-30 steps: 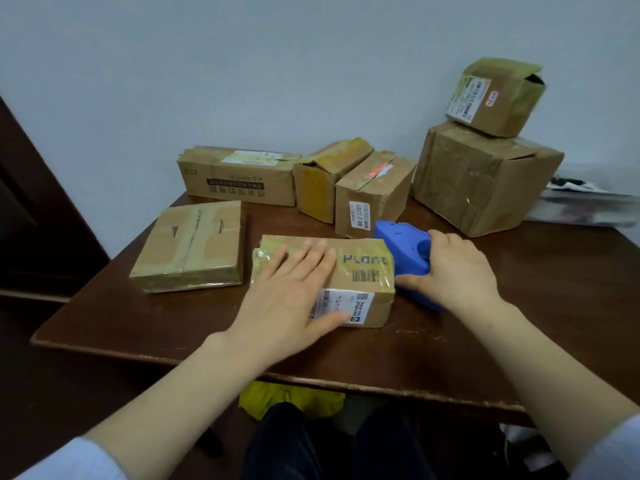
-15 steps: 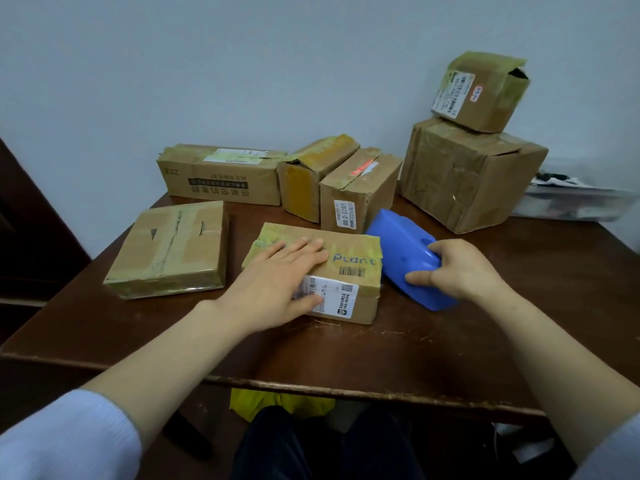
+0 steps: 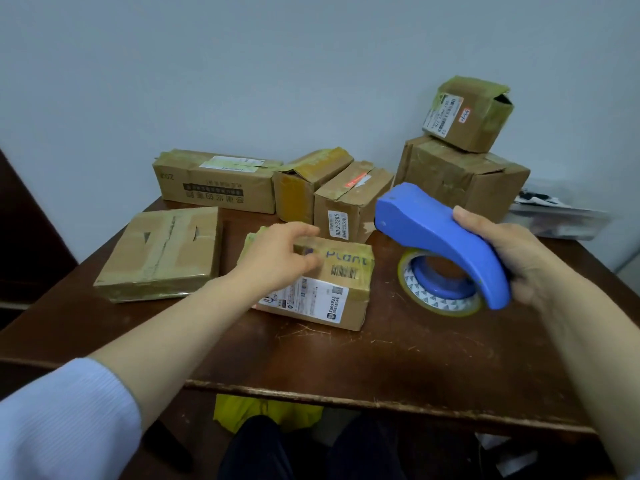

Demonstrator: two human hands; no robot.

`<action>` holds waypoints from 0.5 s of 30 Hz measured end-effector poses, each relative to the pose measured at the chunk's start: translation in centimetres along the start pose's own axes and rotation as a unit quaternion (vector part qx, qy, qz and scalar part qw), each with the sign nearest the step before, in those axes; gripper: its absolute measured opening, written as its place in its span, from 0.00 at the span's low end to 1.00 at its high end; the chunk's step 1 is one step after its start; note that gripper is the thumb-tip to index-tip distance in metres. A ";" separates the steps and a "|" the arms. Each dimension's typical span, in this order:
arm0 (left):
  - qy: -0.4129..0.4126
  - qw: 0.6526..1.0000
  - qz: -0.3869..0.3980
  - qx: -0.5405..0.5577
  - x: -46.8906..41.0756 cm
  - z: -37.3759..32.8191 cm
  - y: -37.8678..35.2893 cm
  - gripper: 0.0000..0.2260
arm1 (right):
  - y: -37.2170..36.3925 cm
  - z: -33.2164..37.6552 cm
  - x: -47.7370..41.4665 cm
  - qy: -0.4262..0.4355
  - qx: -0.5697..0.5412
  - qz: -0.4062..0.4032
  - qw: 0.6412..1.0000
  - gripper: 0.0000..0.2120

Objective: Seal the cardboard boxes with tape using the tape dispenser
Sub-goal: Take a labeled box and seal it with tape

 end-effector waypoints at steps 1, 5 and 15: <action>0.014 0.997 -0.021 0.067 -0.1 -0.3 0.2 0.17 | -0.2 0.4 0.2 0.000 0.001 0.010 1.000 0.17; 0.156 0.916 0.003 0.371 0.2 -1.7 -0.3 0.14 | -1.3 1.6 0.7 0.002 -0.003 0.037 0.999 0.15; 0.286 0.798 0.164 0.505 1.3 -3.7 -2.7 0.28 | -3.3 3.5 1.4 0.022 -0.011 0.071 0.997 0.15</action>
Point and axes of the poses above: each hand's wrist, its own x-axis away from the middle knuckle, its own y-axis out of the back of the hand, z = x × y, the point moved 6 cm from there along -x, towards the middle knuckle, and after that the axes turned 7 degrees about x, right-handed, at the moved point
